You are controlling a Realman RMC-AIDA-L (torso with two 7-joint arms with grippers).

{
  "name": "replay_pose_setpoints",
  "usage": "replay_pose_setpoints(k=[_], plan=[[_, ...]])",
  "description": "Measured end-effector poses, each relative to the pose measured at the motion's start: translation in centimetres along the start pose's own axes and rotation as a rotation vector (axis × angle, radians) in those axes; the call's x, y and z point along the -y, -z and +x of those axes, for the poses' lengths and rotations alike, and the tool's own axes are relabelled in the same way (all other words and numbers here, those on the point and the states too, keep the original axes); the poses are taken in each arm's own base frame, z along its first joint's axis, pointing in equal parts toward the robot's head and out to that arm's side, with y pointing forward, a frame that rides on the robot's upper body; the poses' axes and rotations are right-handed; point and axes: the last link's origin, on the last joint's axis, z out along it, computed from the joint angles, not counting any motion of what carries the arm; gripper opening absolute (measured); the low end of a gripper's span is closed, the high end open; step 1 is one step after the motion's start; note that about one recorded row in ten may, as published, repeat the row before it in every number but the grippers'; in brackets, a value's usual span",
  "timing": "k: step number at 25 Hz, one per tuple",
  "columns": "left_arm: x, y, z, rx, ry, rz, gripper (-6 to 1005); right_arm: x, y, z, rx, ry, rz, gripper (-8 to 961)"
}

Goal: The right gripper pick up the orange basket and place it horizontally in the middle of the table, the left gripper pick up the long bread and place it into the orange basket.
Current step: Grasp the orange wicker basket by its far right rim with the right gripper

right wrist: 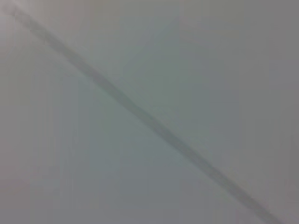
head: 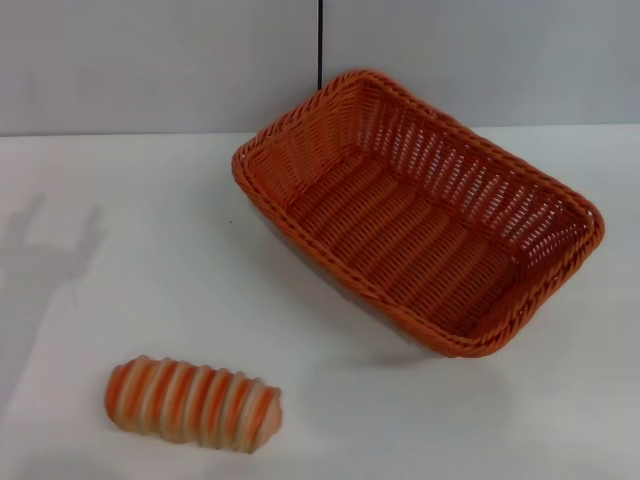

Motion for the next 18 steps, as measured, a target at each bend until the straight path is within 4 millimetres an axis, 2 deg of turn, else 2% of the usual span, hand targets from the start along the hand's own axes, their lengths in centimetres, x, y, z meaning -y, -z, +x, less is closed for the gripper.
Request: replay_pose_setpoints(k=[1, 4, 5, 6, 7, 8, 9, 10, 11, 12, 13, 15, 16, 17, 18], plan=[[0.0, 0.0, 0.0, 0.0, 0.0, 0.0, 823, 0.0, 0.0, 0.0, 0.0, 0.0, 0.0, 682], [0.0, 0.1, 0.0, 0.001, -0.001, 0.002, 822, -2.0, -2.6, -1.6, -0.143, -0.005, -0.051, 682], [0.0, 0.1, 0.0, 0.002, -0.001, 0.003, 822, -2.9, -4.2, -2.4, -0.207, -0.014, -0.071, 682], [0.0, 0.1, 0.0, 0.002, -0.001, 0.003, 822, -2.9, -4.2, -2.4, -0.207, -0.014, -0.071, 682], [0.0, 0.2, 0.0, 0.003, 0.0, 0.005, 822, -3.6, -6.0, -3.0, -0.282, -0.008, -0.076, 682], [0.0, 0.2, 0.0, 0.003, 0.0, 0.005, 822, -3.6, -6.0, -3.0, -0.282, -0.008, -0.076, 682], [0.0, 0.2, 0.0, 0.003, 0.0, 0.005, 822, -3.8, -6.9, -3.2, -0.33, -0.003, -0.067, 682], [0.0, 0.2, 0.0, 0.003, 0.0, 0.005, 822, -4.0, -8.8, -3.4, -0.424, 0.017, -0.04, 682], [0.0, 0.2, 0.0, 0.003, 0.0, 0.005, 821, -4.0, -8.8, -3.4, -0.424, 0.017, -0.04, 681], [0.0, 0.2, 0.0, 0.003, -0.001, 0.005, 821, -4.3, -10.5, -3.4, -0.505, 0.038, -0.017, 681], [0.0, 0.2, 0.0, 0.003, -0.001, 0.005, 821, -4.3, -10.5, -3.4, -0.505, 0.038, -0.017, 681], [0.0, 0.2, 0.0, 0.005, 0.0, 0.006, 821, -4.7, -13.1, -3.2, -0.605, 0.082, 0.011, 681], [0.0, 0.2, 0.0, 0.005, 0.0, 0.006, 821, -4.7, -13.1, -3.2, -0.605, 0.082, 0.011, 681], [0.0, 0.5, 0.0, 0.008, 0.001, 0.012, 820, -4.9, -14.5, -3.0, -0.661, 0.111, 0.025, 681], [0.0, 0.5, 0.0, 0.008, 0.001, 0.012, 820, -4.9, -14.5, -3.0, -0.661, 0.111, 0.025, 681]])
